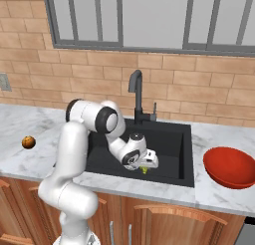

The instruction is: Remove the orange and broccoli from the sink. Then move the bowl and cup from the counter to the sink for washing.

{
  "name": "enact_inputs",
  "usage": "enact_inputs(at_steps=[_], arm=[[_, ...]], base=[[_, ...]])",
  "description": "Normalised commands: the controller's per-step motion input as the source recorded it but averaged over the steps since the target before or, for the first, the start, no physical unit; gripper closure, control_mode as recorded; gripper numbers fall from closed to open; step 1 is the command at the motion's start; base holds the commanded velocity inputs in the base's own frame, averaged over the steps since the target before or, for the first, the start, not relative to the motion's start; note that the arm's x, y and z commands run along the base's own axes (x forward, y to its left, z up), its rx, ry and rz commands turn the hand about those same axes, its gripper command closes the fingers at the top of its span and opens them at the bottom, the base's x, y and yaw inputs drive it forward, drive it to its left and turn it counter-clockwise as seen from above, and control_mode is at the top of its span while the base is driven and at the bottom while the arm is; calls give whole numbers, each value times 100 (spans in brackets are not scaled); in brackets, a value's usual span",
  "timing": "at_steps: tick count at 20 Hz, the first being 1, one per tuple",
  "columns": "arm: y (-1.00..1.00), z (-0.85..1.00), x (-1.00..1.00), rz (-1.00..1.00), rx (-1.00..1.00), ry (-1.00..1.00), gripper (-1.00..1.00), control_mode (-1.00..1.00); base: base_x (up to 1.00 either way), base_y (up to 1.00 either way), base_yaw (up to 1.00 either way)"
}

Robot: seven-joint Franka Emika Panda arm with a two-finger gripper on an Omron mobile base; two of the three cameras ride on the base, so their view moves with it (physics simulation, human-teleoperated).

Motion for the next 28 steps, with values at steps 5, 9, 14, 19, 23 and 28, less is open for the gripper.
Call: enact_inputs(at_steps=[5, 9, 14, 19, 23, 28], arm=[[-4, -16, 15, 1, 0, 0, -100, -100], [-4, -16, 16, 1, 0, 0, -100, -100], [-4, -15, 17, 2, 0, 0, -100, -100], [-4, -14, 19, 1, 0, 0, -100, -100], [-3, -13, 21, 1, 0, 0, -100, -100], [-6, -15, 5, 0, 0, 0, -100, -100]], base=[[0, 0, 0], [0, 0, 0], [0, 0, 0], [0, 0, 0], [0, 0, 0], [0, 0, 0]])
